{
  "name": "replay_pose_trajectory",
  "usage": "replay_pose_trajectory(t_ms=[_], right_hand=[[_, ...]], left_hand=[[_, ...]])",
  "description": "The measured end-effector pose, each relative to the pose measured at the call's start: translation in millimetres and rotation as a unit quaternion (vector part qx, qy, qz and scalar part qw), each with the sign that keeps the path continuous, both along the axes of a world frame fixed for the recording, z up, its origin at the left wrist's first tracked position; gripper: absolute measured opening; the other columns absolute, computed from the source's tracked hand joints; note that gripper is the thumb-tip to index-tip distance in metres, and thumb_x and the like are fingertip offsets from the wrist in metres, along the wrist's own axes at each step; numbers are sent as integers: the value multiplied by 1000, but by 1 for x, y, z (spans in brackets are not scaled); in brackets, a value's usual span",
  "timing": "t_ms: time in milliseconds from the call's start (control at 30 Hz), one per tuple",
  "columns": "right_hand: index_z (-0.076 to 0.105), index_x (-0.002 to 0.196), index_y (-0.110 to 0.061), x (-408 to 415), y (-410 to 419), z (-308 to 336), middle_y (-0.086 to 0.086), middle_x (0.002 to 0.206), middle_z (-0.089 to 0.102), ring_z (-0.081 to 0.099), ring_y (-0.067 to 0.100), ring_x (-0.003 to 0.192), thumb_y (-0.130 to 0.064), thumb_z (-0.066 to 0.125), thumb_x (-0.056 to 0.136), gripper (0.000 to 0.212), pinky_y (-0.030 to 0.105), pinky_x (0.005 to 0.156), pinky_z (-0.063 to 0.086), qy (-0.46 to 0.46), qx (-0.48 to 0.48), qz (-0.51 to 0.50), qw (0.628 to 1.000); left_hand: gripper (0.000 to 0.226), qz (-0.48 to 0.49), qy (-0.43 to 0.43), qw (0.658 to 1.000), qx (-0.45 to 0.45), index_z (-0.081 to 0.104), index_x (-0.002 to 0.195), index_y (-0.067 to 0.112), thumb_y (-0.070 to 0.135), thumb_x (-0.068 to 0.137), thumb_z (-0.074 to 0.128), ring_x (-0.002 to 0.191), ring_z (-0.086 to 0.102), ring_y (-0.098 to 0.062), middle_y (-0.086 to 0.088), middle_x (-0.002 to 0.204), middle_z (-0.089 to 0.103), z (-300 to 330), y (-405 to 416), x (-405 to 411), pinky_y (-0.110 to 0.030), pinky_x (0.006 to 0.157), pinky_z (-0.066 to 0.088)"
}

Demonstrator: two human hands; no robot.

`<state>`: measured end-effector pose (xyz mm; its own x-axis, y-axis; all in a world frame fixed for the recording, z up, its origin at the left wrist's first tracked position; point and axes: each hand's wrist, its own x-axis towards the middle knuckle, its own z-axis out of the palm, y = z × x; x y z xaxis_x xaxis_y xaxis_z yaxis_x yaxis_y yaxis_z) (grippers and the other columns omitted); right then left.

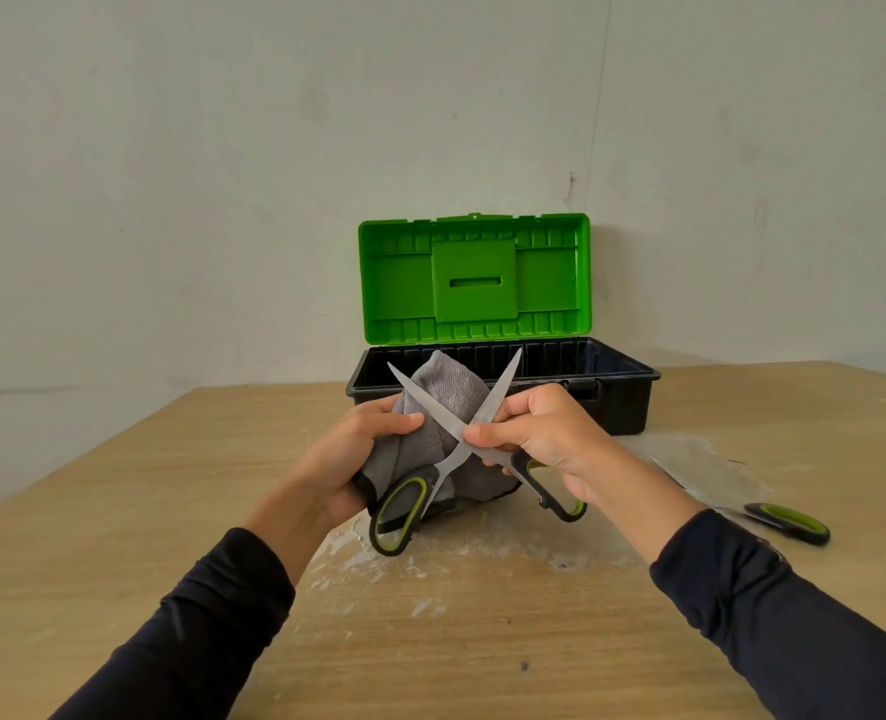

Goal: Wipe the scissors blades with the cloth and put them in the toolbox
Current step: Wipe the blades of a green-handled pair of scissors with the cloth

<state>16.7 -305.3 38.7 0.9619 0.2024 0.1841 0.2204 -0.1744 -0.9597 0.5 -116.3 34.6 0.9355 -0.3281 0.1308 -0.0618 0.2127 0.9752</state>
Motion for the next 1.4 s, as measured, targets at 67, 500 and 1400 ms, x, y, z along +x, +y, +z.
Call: replay_pose_trajectory(t_ms=[67, 500, 1400], right_hand=[[73, 74, 2, 0, 0, 1, 10, 67, 73, 68, 14, 58, -6, 82, 66, 15, 23, 57, 55, -2, -1, -7, 1000], [71, 63, -10, -5, -13, 12, -2, 54, 69, 64, 4, 48, -5, 82, 66, 12, 15, 45, 47, 19, -33, -22, 999], [76, 75, -10, -5, 5, 5, 9, 79, 75, 72, 23, 77, -7, 84, 64, 14, 41, 82, 58, -84, -44, -74, 993]], left_hand=[[28, 3, 7, 1000, 7, 61, 108, 0, 2, 89, 41, 71, 69, -24, -18, 94, 69, 0, 1, 1, -31, 59, 57], [29, 83, 63, 986, -126, 64, 72, 6, 13, 87, 41, 53, 63, -19, -8, 66, 65, -1, 9, 4, -31, 60, 51], [12, 172, -134, 976, 9, 65, 92, 8, 2, 87, 57, 72, 71, -20, -11, 84, 72, -1, -28, -8, -25, 59, 57]])
